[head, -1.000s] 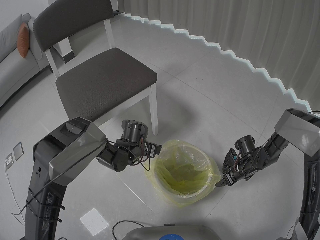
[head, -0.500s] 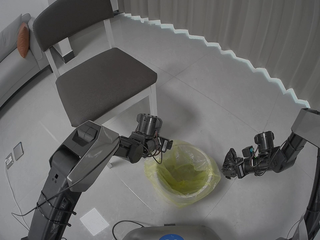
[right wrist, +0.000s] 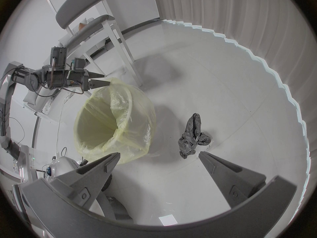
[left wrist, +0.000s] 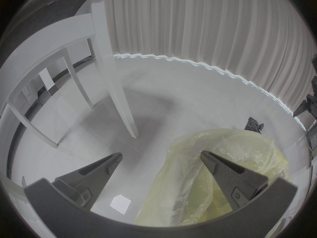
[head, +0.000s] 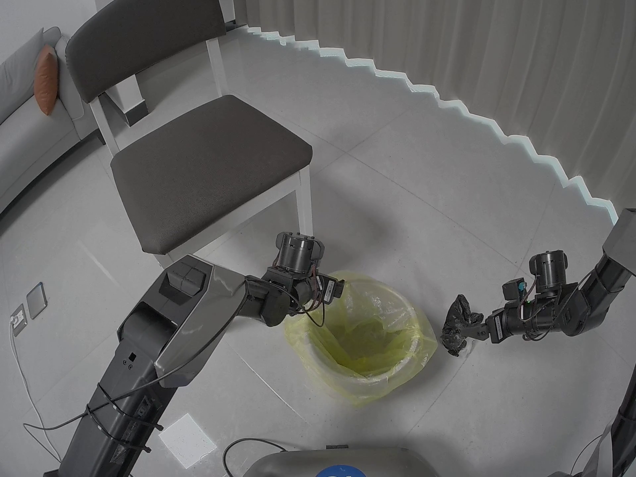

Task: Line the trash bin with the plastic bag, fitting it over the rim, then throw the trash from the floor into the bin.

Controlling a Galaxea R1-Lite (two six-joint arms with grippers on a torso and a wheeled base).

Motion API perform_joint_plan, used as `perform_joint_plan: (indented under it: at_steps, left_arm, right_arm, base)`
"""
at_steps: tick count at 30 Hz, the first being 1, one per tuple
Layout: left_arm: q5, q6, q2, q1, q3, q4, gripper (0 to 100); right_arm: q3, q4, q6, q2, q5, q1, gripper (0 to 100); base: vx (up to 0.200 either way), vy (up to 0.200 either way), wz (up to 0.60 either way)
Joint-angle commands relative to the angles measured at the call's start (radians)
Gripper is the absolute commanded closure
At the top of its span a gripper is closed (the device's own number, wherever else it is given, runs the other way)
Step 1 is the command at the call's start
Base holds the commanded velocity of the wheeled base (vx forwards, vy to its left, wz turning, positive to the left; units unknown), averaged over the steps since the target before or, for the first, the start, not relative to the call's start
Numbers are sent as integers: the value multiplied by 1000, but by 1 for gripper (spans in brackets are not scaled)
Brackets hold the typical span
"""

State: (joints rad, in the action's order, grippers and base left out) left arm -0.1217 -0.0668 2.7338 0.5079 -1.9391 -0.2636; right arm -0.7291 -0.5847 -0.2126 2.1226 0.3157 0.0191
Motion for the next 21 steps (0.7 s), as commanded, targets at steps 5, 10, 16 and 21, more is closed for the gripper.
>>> perform_joint_plan:
  at_steps: [5,10,16,21]
  left_arm:
    - [1,2,-11,0,6,4,0]
    - [1,2,-19,9,23,3,0]
    - [1,5,-37,43,81,-3,0]
    - [-1,2,-42,67,131,-62,0]
  right_arm:
    - [1,0,-1,-9,0,-1,0]
    - [1,-1,-2,-4,0,-1,0]
    - [1,-3,-5,-3,0,-1,0]
    - [2,-4,-5,-4,0,-1,0]
  base:
    - [0,0,0]
    - [0,0,0]
    - [0,0,0]
    - [0,0,0]
